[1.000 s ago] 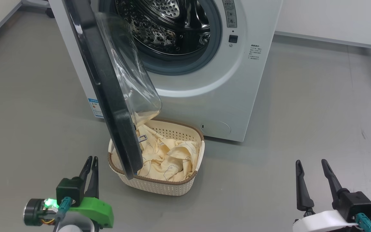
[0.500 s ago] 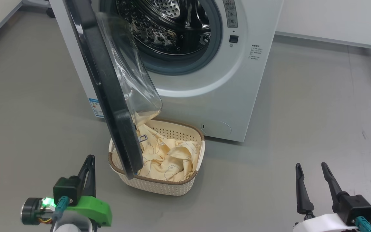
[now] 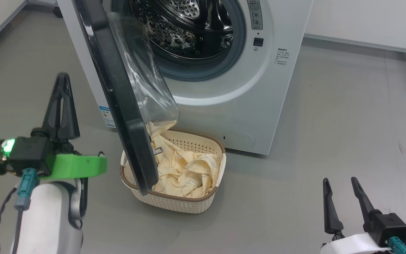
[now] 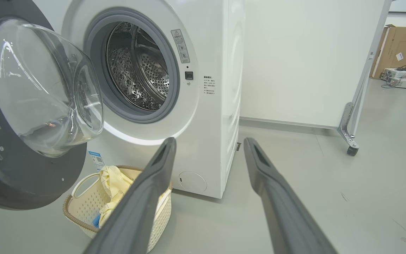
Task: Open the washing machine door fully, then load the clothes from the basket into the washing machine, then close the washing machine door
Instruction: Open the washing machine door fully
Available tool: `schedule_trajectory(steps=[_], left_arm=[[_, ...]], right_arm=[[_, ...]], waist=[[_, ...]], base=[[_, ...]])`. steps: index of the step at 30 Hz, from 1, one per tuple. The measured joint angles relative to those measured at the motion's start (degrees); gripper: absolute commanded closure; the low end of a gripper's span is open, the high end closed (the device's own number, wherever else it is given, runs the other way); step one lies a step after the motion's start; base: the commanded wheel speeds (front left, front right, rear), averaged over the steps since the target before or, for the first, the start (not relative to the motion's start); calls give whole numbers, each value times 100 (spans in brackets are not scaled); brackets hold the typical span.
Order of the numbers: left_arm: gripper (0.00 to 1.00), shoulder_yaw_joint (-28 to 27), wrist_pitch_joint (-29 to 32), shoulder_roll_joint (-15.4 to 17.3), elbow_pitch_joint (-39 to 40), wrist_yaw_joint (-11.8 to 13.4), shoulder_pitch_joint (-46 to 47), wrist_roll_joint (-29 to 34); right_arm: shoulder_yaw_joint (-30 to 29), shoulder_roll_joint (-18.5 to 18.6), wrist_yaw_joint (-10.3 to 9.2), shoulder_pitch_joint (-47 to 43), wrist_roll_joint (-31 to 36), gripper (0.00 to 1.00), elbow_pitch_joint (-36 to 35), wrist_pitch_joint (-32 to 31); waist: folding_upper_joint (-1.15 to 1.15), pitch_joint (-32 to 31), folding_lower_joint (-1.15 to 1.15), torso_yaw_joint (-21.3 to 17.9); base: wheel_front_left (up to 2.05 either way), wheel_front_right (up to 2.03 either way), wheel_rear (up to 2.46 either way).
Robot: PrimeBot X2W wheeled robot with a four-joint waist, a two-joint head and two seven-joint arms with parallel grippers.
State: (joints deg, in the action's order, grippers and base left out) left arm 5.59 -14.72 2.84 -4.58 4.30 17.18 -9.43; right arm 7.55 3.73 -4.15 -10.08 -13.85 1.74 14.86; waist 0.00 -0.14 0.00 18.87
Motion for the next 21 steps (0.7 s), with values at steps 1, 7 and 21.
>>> schedule_trajectory(steps=[1, 7, 21], left_arm=[[100, -10, -1, 0, 208, 1, 106, 63], [100, 254, -7, -13, 1235, -19, 583, 244], [100, 2214, 118, -43, 824, -762, 51, -92]], right_arm=[[-3, -4, 0, 0, 11, 0, -3, 0], [-12, -21, 13, 0, 32, 0, -8, 0], [-16, -57, 107, 1, 81, 0, -3, 0]], waist=[[0, -1, 0, 2], [0, -13, 0, -2], [0, -6, 0, -130]], base=[[0, 0, 0], [0, 0, 0], [0, 0, 0]])
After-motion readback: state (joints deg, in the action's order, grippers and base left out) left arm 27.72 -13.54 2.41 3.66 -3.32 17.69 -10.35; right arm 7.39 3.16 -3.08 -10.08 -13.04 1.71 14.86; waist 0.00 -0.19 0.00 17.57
